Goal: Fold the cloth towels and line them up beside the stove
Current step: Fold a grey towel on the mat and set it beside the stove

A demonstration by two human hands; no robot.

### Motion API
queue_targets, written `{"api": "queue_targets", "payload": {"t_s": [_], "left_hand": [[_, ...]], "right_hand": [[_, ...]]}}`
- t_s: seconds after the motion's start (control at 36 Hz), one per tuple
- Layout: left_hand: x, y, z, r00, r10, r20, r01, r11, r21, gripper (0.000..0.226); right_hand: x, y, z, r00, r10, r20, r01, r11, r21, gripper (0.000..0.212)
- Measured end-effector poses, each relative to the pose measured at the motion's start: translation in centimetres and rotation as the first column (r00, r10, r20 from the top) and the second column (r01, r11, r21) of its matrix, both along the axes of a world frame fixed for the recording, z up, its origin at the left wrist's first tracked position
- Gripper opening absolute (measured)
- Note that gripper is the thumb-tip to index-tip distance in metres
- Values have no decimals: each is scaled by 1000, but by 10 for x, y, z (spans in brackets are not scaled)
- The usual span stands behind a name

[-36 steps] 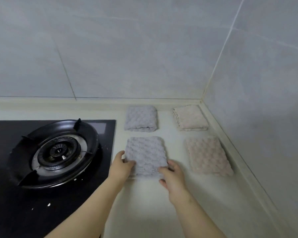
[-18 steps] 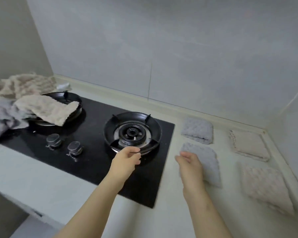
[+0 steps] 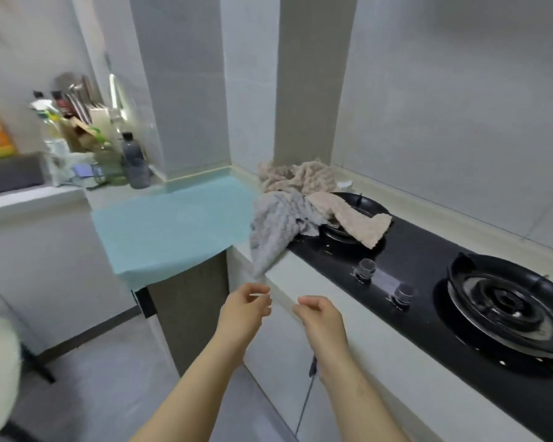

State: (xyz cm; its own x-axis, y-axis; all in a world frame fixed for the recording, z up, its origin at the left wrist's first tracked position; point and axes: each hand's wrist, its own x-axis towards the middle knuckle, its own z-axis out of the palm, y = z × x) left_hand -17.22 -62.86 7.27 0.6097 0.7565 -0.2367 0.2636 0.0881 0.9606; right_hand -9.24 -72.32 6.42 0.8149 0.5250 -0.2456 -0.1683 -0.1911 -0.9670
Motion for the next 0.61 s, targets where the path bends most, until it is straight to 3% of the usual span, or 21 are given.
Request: {"api": "queue_targets", "payload": {"t_s": [0.28, 0.47, 0.61], "left_hand": [[-34, 107, -9, 994, 109, -4, -109, 994, -13, 14], [6, 180, -17, 998, 64, -26, -65, 997, -43, 12], [53, 239, -19, 999, 8, -31, -9, 999, -50, 14]], "right_hand": [[-19, 120, -5, 989, 146, 15, -144, 987, -76, 14], [27, 196, -22, 995, 61, 77, -53, 993, -103, 14], [78, 256, -24, 977, -53, 206, 89, 982, -169, 25]]}}
